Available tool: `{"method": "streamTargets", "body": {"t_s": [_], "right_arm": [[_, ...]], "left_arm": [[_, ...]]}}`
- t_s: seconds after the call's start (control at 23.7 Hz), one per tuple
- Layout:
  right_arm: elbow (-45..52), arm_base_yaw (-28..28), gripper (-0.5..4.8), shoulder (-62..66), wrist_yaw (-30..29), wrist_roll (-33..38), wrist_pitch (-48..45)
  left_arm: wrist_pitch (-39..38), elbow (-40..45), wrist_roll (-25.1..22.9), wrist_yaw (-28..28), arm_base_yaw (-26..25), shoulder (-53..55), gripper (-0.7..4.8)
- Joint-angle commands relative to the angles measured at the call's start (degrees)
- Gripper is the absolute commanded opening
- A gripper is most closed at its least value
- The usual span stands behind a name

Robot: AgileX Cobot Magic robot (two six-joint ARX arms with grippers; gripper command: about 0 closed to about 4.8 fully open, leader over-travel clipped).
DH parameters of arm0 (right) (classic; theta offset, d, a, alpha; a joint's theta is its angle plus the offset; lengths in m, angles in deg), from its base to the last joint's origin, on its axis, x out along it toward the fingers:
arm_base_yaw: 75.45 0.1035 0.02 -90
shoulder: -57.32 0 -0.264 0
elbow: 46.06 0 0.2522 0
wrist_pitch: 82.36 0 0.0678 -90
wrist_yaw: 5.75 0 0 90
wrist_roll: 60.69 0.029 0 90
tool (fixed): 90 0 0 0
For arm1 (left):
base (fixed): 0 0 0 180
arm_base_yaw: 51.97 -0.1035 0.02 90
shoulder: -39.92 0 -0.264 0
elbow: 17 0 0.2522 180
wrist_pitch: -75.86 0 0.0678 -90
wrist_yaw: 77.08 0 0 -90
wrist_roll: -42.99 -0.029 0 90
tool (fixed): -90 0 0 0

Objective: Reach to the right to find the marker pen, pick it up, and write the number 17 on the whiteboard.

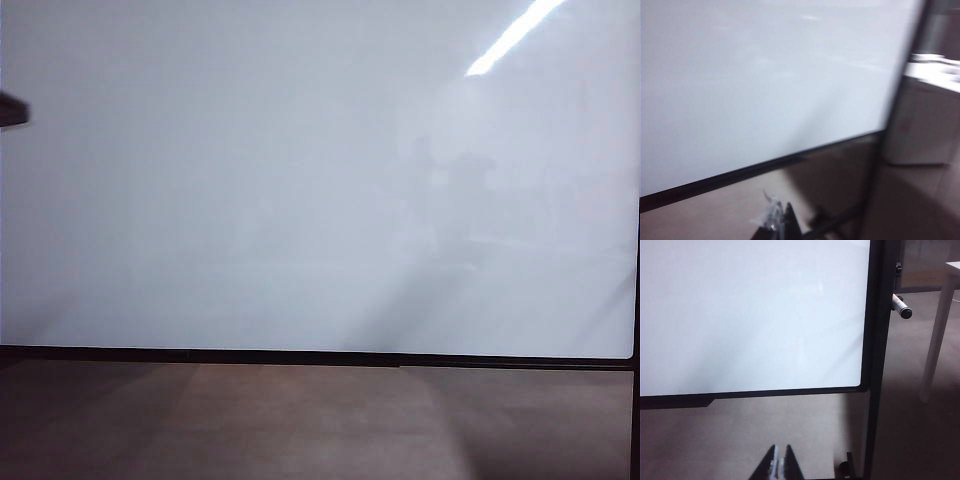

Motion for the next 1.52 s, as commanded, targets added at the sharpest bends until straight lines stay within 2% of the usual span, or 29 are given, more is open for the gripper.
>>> {"method": "streamTargets", "body": {"t_s": [0.04, 0.17, 0.29, 0.38, 0.51, 0.59, 0.72, 0.93, 1.05, 1.14, 1.18, 1.31, 1.35, 1.39, 1.52], "right_arm": [[0.24, 0.07, 0.21, -0.04, 0.15, 0.28, -1.77], [0.22, 0.07, 0.19, -0.04, 2.45, 2.43, -3.52], [-0.26, 0.07, -0.03, -0.04, 5.57, 9.60, -10.32], [-2.29, 0.07, -0.06, -0.04, 9.57, 11.39, -14.05], [-8.83, 0.04, -0.06, 0.11, 16.00, 11.50, -14.93], [-14.64, 0.07, -0.05, 1.86, 20.15, 9.97, -16.31], [-23.47, 0.00, -0.06, 8.24, 22.80, 4.70, -21.84], [-39.39, -0.24, -0.06, 25.35, 22.80, -6.75, -29.40], [-49.05, -2.21, -0.05, 36.72, 22.64, -7.76, -29.46], [-54.86, -4.98, -0.05, 44.41, 20.37, -7.28, -29.24], [-57.55, -6.99, -0.05, 48.72, 16.87, -6.29, -29.35], [-65.44, -16.81, -0.05, 65.00, -0.15, 7.48, -30.27], [-66.36, -18.73, -0.05, 68.43, -3.13, 9.29, -30.67], [-66.66, -21.09, -0.05, 73.22, -6.86, 9.46, -32.44], [-66.42, -23.28, -0.02, 82.79, -12.00, 9.44, -34.64]], "left_arm": [[0.76, -0.02, 0.15, -0.09, 5.14, 0.07, -0.05], [0.76, -0.02, 0.17, -1.31, 6.93, 0.07, -0.05], [0.76, -0.02, 0.15, -1.57, 6.93, 0.07, -0.05], [0.76, -0.02, 0.15, -1.55, 6.93, 0.07, -0.05], [0.76, -0.02, 0.15, -1.55, 6.93, 0.07, -0.05], [0.76, -0.02, 0.15, -1.55, 6.93, 0.07, -0.05], [0.74, -0.02, 0.15, -1.55, 6.95, 0.07, -0.05], [0.74, -0.02, 0.15, -1.51, 6.95, 0.07, -0.05], [0.74, -0.02, 0.15, -1.51, 6.95, 0.07, -0.05], [0.74, -0.02, 0.15, -1.57, 6.95, 0.07, -0.05], [0.74, -0.02, 0.15, -1.55, 6.95, 0.07, -0.05], [0.76, -0.02, 0.15, -1.57, 6.99, 0.07, -0.05], [0.76, -0.02, 0.15, -1.49, 6.99, 0.07, -0.05], [0.72, -0.02, 0.17, -1.40, 6.99, 0.07, -0.05], [0.76, -0.02, 0.15, -1.40, 6.99, 0.07, -0.05]]}}
